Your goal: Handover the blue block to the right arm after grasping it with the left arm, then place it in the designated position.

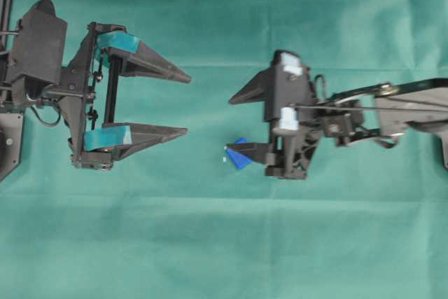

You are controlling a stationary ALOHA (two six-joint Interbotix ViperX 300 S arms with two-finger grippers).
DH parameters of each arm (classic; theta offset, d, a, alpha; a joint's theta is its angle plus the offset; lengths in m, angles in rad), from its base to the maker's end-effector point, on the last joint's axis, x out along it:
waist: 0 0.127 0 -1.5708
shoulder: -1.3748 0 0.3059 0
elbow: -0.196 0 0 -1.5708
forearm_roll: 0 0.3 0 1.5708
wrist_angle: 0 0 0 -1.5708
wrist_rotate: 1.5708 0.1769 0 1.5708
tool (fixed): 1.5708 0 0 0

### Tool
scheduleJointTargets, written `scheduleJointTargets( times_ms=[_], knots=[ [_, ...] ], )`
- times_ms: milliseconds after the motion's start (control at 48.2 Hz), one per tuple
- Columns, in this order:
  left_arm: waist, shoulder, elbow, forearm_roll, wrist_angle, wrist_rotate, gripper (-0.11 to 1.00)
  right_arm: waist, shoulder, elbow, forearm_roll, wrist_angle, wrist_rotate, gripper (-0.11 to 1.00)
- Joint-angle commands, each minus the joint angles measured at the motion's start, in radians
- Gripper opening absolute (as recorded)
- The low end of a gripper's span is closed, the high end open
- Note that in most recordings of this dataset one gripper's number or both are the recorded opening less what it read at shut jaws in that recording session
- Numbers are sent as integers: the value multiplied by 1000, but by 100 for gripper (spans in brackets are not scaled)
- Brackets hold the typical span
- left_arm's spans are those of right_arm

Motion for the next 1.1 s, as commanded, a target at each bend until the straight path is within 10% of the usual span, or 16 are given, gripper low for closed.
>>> scheduleJointTargets(
  times_ms=[0, 1079],
  knots=[
    [-3, -9, -26, 2, -5, 2, 99, 6, -69, -9, -8, 26, -2, 86],
    [-3, -12, -28, 2, -5, 2, 99, 20, -311, 18, -72, 58, -2, 86]
  ],
)
